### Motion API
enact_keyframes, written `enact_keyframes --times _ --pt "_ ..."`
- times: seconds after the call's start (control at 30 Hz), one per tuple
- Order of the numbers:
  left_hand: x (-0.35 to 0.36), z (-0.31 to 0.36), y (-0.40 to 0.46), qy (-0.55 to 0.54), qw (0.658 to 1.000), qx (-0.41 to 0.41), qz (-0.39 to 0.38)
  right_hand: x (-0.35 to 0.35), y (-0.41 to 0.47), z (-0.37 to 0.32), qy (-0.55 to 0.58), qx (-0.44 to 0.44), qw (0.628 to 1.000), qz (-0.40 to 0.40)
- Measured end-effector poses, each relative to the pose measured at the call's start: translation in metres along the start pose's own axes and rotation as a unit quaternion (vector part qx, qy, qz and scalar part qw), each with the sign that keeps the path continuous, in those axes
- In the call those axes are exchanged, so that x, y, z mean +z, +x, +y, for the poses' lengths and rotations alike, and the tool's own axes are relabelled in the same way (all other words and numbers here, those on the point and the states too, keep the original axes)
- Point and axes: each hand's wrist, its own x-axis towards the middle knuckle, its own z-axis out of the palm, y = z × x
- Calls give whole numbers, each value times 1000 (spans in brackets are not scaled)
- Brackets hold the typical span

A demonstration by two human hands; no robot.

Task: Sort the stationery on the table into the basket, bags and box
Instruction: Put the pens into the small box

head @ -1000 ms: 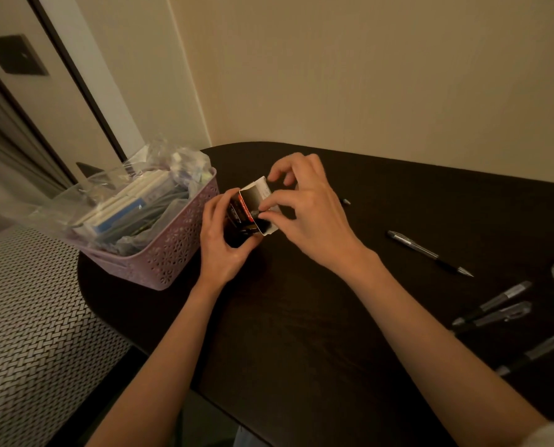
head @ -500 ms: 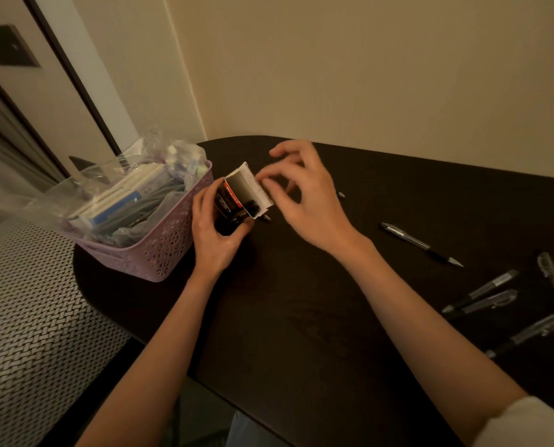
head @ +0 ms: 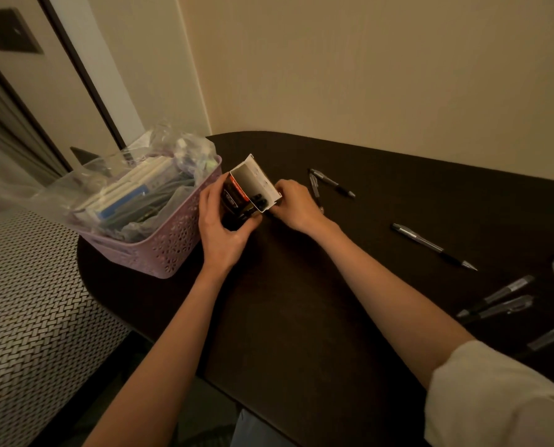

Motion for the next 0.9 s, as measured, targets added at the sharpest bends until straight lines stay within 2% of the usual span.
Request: enact_keyframes --times 0.1,0.3,0.37,0.47,0.6,0.73,0.8,0.83,0.9 --pt "0 0 0 -1 1000 2 4 17 27 5 -11 -3 998 -56" --pt "1 -2 1 -6 1000 -2 -1 3 31 11 -44 22 996 -81" --pt "1 -1 2 -3 1000 -6 -7 -17 20 11 -37 44 997 -54" --pt "2 3 2 9 1000 4 -23 -49 -5 -2 52 65 996 34" --pt "1 7 1 22 999 5 -37 -83 -36 -29 157 33 977 142" --pt "2 7 1 21 999 8 -39 -106 -67 -53 285 -25 942 176" --pt "2 8 1 24 999 9 -39 -114 -79 -66 346 -61 923 159" --pt "2 7 1 25 999 9 -40 -115 -84 -72 354 -77 921 142" --pt "2 8 1 22 999 7 -41 -111 -86 -79 292 -100 943 123"
